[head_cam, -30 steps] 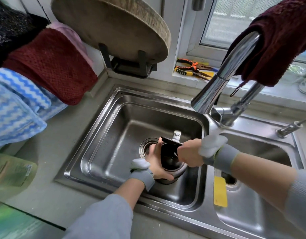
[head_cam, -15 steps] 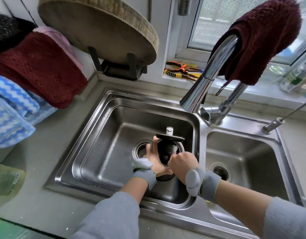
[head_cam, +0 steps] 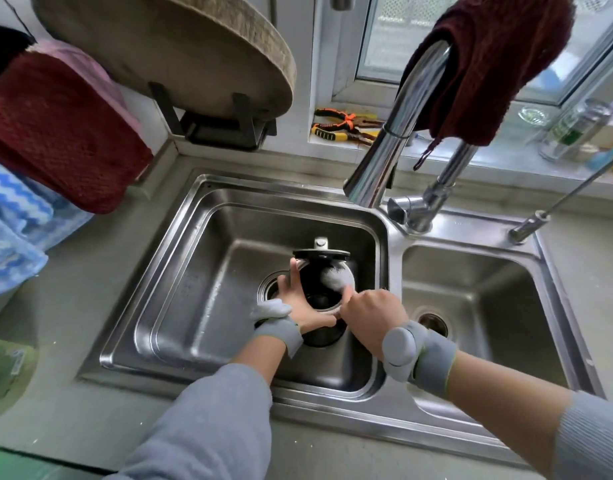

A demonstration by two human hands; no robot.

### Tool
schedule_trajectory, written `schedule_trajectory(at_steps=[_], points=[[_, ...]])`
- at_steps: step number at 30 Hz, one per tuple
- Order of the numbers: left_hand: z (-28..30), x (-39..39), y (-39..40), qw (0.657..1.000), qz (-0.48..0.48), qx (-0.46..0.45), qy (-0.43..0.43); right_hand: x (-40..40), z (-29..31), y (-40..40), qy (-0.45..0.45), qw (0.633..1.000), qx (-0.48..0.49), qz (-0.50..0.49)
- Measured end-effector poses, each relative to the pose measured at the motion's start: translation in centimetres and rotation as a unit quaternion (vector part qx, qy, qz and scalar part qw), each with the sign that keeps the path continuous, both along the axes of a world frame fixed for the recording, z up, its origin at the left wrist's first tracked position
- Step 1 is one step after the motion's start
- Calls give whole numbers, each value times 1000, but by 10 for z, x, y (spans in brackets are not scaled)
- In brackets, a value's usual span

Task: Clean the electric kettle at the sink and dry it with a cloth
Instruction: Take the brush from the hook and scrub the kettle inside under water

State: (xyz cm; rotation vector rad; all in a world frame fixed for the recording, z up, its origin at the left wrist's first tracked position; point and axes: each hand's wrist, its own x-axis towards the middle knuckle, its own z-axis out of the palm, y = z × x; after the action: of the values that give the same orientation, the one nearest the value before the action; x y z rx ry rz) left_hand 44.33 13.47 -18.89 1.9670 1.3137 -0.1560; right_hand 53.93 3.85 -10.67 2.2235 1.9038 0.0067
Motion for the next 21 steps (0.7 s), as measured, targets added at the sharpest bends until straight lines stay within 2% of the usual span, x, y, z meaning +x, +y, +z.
schedule_trajectory(at_steps=[2, 3, 7, 11, 15, 18, 21], points=[[-1, -1, -6, 1000, -11, 5, -8, -8, 12, -2, -35, 999, -18, 2], [-2, 0, -8, 1000, -21, 11, -6, -10, 18, 2, -48, 997, -63, 8], [0, -3, -9, 1000, -22, 16, 10, 5, 24, 9, -27, 992, -125, 13], [-1, -3, -9, 999, -40, 16, 15, 16, 37, -1, 18, 991, -134, -5], [-2, 2, -19, 999, -30, 9, 24, 38, 36, 15, -13, 991, -132, 13], [2, -6, -17, 998, -45, -21, 26, 58, 32, 3, 0, 989, -145, 31], [22, -16, 26, 992, -113, 45, 39, 67, 35, -8, 15, 987, -153, 48]])
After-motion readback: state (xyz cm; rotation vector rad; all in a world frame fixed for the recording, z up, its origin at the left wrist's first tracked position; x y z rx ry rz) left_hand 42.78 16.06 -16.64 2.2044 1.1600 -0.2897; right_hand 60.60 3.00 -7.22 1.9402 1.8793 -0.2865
